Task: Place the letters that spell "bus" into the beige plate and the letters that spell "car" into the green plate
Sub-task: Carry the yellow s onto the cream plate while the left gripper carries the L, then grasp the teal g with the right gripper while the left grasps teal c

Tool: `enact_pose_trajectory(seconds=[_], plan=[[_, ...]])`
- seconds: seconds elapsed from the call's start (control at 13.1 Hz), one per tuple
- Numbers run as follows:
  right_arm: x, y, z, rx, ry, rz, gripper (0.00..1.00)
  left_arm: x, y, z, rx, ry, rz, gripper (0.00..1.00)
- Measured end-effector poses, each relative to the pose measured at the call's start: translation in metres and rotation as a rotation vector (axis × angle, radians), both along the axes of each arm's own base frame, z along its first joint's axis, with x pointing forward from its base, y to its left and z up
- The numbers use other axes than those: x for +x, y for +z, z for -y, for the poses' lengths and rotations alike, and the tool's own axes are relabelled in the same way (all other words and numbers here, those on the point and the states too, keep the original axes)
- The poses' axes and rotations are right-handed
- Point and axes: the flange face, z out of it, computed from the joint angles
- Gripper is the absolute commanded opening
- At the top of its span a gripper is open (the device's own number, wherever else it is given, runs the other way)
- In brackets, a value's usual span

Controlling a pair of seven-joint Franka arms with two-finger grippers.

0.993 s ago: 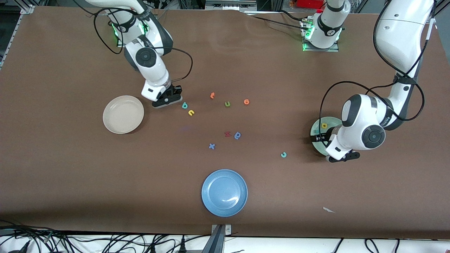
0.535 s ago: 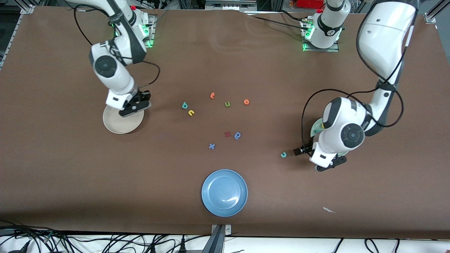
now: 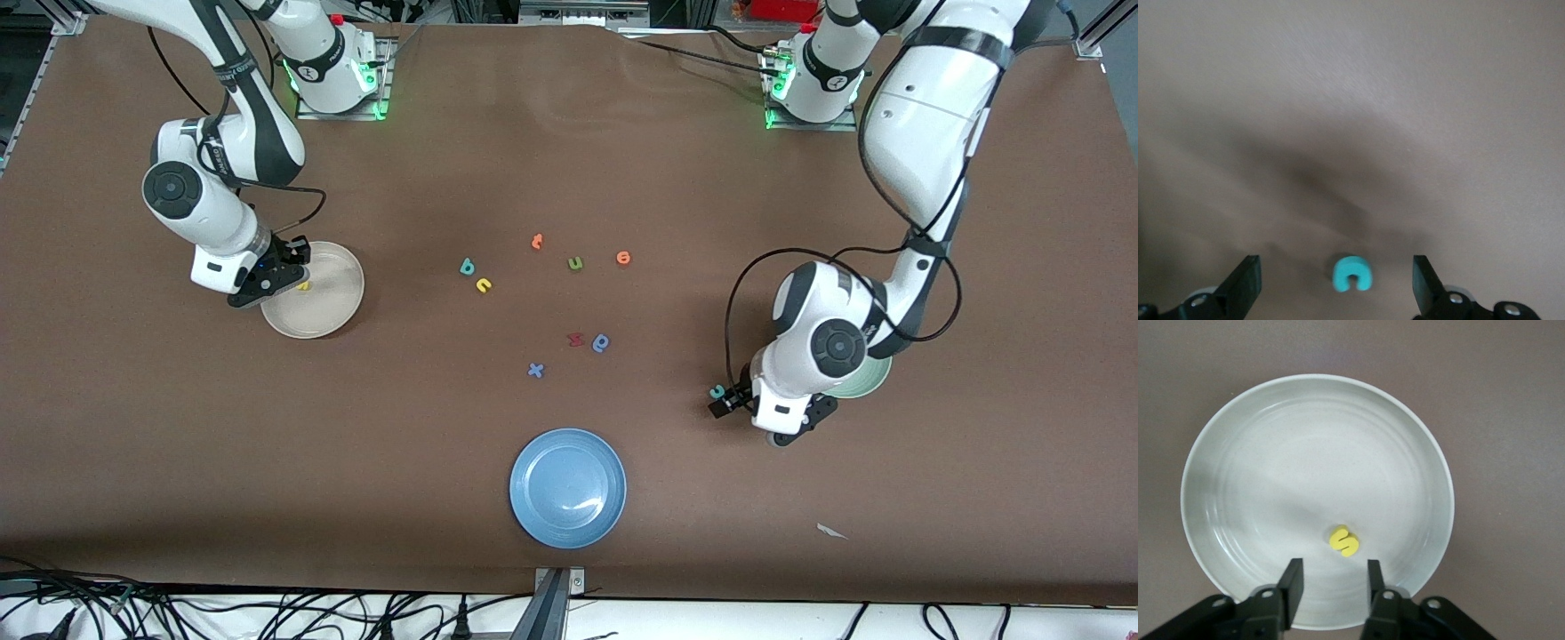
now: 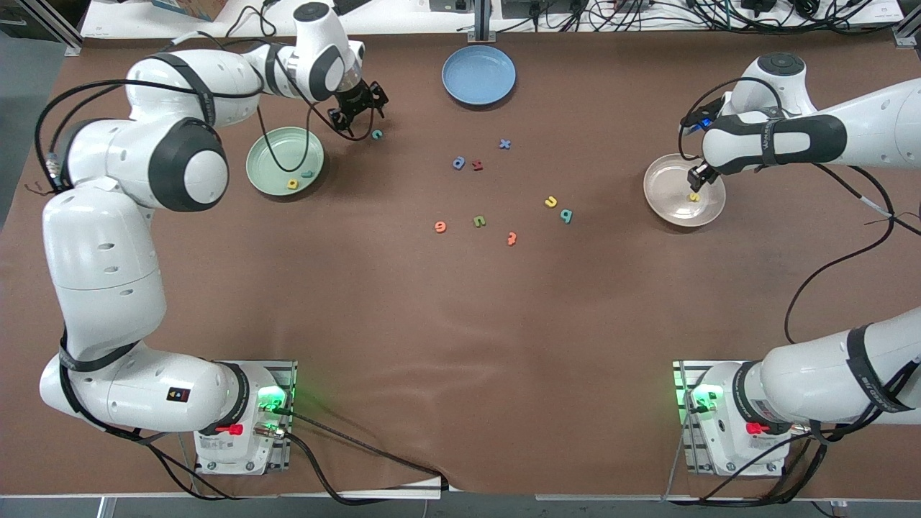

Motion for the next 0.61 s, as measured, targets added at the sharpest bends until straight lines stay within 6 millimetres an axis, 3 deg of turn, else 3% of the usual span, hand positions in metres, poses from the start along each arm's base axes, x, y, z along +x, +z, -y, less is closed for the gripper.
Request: enact_pose_trajectory(seconds=[0.31,0.46,0.61], plan=[[-0.001,-0.001,-0.014,0.033,-0.071,-0.002,0.73,0.0,-0.01,0.023,-0.003,0.035,-0.002,0.96],[-0.003,0.001,-0.06,0.041,-0.121,0.012,0.73,0.0,-0.009,0.023,0.001,0.034,0.0,0.91],[-0.007,0.006,-0.128,0.048,-0.161,0.036,0.74,0.001,-0.011,0.02,0.015,0.027,0.001,0.89]])
